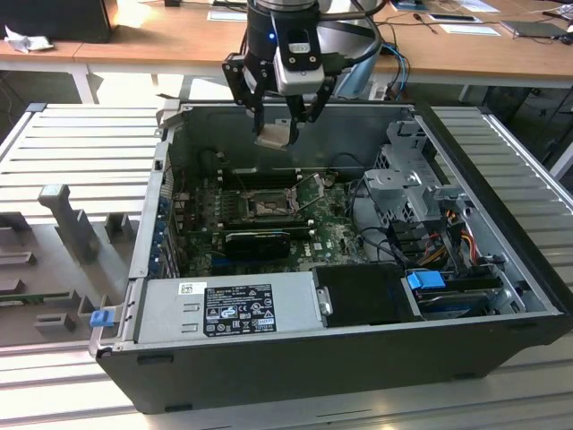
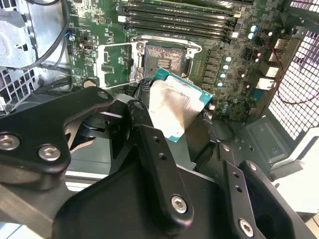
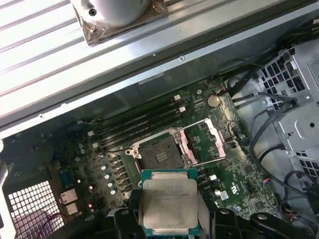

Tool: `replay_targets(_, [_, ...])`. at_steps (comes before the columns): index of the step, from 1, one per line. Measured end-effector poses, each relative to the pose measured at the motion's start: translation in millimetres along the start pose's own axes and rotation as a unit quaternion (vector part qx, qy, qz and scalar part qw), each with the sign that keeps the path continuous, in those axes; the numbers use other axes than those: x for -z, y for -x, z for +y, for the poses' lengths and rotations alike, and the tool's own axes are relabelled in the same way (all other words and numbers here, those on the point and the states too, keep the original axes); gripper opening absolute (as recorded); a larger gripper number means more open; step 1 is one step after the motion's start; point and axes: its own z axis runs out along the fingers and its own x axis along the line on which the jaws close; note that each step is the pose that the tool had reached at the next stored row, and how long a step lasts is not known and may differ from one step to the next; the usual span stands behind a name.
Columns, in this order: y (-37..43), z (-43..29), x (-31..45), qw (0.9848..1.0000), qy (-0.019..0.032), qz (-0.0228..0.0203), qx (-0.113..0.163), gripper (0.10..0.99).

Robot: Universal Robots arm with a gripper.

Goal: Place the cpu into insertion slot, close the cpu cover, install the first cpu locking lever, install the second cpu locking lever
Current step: 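Place the cpu into insertion slot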

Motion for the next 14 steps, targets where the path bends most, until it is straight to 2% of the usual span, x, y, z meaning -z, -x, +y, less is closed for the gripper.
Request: replay_targets(14, [0.2, -0.7, -6.9, 1.0, -0.0001, -0.0001, -0.001, 0.529])
